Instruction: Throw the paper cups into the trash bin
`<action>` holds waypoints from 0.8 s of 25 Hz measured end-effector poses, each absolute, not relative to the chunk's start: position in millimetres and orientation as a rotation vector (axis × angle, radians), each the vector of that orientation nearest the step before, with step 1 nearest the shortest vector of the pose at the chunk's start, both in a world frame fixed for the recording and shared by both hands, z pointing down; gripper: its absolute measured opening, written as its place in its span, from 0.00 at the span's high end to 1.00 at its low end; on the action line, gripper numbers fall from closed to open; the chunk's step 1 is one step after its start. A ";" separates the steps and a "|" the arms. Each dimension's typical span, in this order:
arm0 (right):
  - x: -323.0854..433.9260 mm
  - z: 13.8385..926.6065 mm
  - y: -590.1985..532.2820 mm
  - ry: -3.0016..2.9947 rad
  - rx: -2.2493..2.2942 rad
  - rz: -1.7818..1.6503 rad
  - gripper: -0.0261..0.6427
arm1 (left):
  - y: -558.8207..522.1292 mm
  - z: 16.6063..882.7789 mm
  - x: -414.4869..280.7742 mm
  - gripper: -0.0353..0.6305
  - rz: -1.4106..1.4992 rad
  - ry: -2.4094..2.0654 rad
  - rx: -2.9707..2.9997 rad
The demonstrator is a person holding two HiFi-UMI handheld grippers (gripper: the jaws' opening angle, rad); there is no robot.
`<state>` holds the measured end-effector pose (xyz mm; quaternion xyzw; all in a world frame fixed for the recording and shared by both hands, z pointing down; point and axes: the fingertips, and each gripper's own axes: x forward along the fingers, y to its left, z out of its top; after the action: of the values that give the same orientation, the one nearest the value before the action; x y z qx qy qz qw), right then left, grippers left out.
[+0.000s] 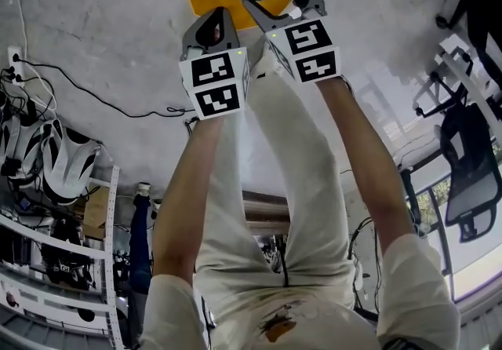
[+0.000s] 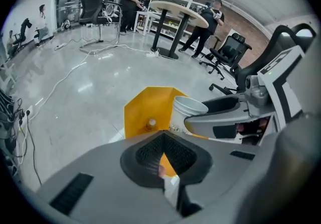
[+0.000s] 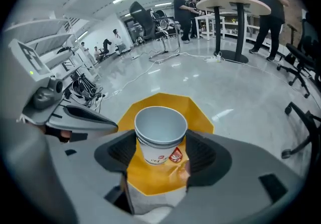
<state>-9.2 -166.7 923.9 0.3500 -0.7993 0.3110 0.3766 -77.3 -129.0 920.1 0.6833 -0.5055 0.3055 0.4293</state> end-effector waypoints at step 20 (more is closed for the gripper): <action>9.3 928.3 -142.2 -1.893 0.871 0.895 0.51 | -124.2 927.2 -73.1 0.94 0.851 -1.151 1.650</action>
<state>9.3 -142.2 928.3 0.3479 -0.7564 0.3576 0.4231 -73.1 -124.2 927.2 0.6705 -0.4678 0.3458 0.4606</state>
